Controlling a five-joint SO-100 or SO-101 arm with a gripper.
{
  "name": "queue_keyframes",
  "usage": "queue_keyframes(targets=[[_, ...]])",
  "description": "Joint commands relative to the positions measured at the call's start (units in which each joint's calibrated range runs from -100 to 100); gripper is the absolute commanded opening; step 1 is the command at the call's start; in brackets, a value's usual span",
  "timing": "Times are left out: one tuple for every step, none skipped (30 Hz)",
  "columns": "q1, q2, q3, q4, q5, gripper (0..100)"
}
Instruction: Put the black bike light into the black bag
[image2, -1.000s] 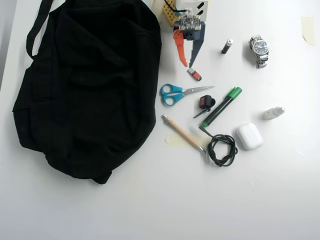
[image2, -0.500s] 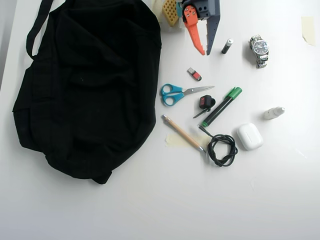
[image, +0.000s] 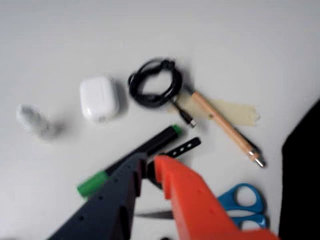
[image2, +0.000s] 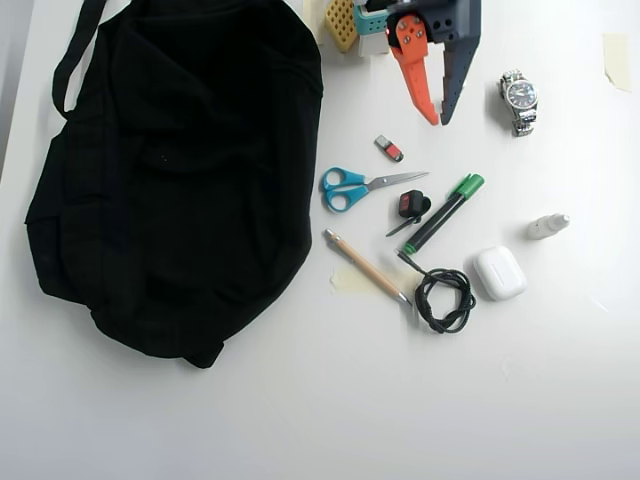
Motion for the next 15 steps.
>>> queue_keyframes(targets=[[-0.57, 6.45, -5.94, 2.21, 5.91, 2], [-0.12, 7.52, -5.85, 2.39, 6.33, 4], [0.18, 8.6, -5.77, 2.39, 6.38, 6], [0.4, 9.85, -5.5, 2.39, 6.49, 9], [0.48, 11.09, -5.32, 2.39, 6.59, 12], [0.4, 12.5, -5.14, 2.39, 6.38, 15], [0.25, 14.0, -5.14, 2.39, 6.38, 18], [0.1, 15.49, -5.59, 2.39, 6.38, 20], [0.1, 16.9, -5.94, 2.39, 6.38, 23], [0.1, 18.15, -5.94, 2.39, 6.43, 25], [0.1, 19.23, -5.94, 2.39, 6.43, 27], [0.1, 20.14, -5.85, 2.3, 6.38, 29], [0.1, 21.05, -5.59, 2.13, 6.54, 31], [0.25, 21.96, -5.5, 2.04, 6.64, 32], [0.48, 22.71, -5.5, 2.04, 6.75, 34]])
